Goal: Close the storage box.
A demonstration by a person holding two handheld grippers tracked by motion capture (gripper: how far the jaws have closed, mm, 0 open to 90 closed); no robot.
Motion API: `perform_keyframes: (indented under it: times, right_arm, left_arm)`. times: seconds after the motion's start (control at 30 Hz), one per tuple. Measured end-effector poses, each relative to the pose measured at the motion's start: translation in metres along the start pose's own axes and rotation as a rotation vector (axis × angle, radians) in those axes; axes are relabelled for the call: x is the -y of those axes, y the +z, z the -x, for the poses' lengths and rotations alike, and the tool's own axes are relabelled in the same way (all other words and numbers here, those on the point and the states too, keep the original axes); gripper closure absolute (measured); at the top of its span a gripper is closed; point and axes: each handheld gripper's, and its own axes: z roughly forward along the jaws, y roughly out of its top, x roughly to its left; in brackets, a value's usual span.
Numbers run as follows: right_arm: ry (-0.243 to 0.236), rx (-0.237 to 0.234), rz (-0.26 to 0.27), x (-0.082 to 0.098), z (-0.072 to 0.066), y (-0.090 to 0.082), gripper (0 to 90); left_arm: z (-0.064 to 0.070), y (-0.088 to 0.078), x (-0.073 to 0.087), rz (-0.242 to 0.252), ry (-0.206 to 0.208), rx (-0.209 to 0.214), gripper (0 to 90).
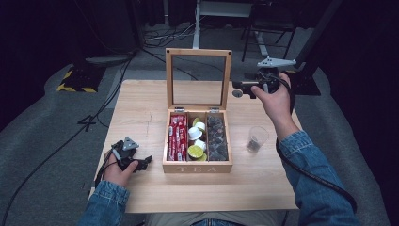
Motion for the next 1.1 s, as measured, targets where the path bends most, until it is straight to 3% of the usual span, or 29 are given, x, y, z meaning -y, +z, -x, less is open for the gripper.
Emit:
perform_keyframes:
  times: [0.23,0.47,0.77,0.87,1.0,1.1]
  right_arm:
    - [-0.018,0.031,0.0,-0.016,0.005,0.018,22.9]
    - [0.003,0.035,0.003,-0.027,0.013,0.042,27.2]
    - [-0.016,0.109,-0.039,-0.029,0.027,0.071,34.6]
    - [-0.007,0.09,-0.039,-0.03,0.03,0.077,39.4]
    - [-0.006,0.102,-0.055,-0.028,0.03,0.086,40.0]
    - [0.028,0.099,-0.039,-0.027,0.033,0.089,41.3]
  left_arm:
    - [0.0,0.0,0.0,0.0,0.0,0.0,16.7]
    - [0.0,0.0,-0.001,-0.006,0.005,0.003,16.3]
    - [0.0,0.001,-0.001,-0.004,0.003,0.003,16.3]
    - [0.0,0.001,-0.001,-0.002,0.005,0.0,16.4]
    - [0.0,0.001,-0.001,-0.003,0.005,0.001,16.4]
    - [0.0,0.001,-0.001,-0.003,0.006,0.001,16.4]
